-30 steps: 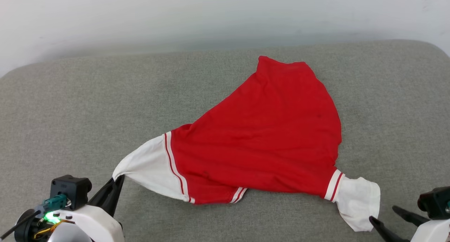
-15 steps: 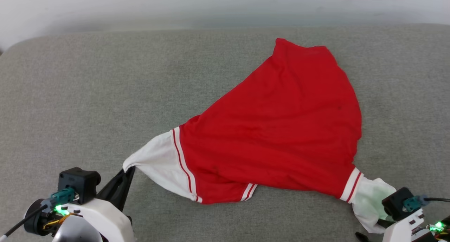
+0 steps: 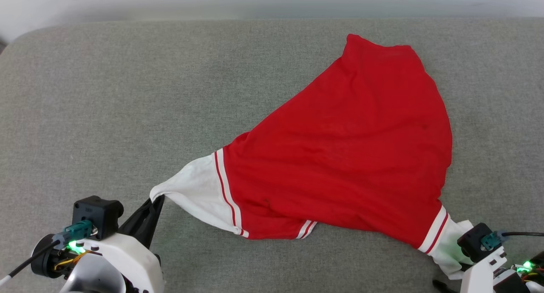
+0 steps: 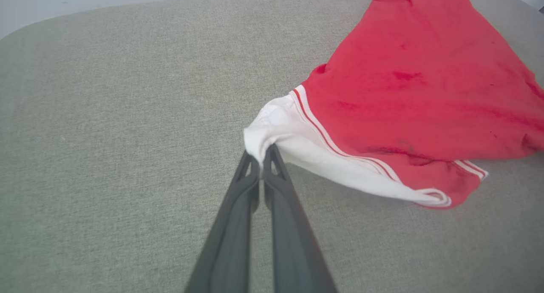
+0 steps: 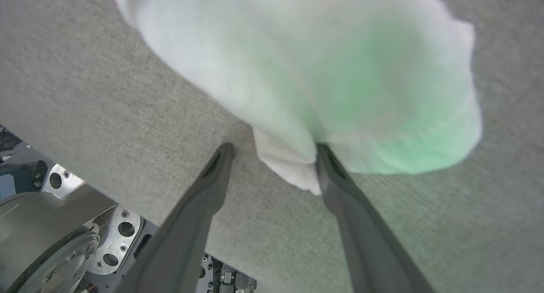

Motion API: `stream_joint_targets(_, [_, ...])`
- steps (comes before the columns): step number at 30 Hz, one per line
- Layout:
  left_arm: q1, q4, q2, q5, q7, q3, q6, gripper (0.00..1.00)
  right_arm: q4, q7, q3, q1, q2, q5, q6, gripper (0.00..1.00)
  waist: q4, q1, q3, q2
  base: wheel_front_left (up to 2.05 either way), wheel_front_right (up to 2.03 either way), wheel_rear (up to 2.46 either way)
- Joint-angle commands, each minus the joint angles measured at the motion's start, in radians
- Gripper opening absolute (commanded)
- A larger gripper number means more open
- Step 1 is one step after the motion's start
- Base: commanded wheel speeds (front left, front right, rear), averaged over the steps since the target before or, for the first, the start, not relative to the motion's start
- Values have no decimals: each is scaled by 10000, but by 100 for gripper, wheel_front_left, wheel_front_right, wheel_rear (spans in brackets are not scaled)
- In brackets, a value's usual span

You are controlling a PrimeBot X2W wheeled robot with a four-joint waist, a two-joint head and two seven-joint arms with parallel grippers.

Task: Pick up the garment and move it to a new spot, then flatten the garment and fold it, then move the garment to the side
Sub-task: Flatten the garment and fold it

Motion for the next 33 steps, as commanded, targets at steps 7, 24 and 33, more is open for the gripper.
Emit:
stream_joint_targets(7, [-22,-17,116,-83,12,79,14,0,1201,-238,763,-528,38,-72,-94,0,-275,2,-211,-1,0,0,0])
stream_joint_targets(24, [909,-1112,1041,-659,-218,1503,306,0,-1997,-708,-828,-1692,-1441,1534,-36,0,-1313,2,-1588,-1,0,0,0])
stream_joint_targets(33, [523,-2108,1952,-1048,-179,2977,315,0,-3257,-488,-2207,-2735,-1557,2580,-36,0,-1536,2,-2247,-1,0,0,0])
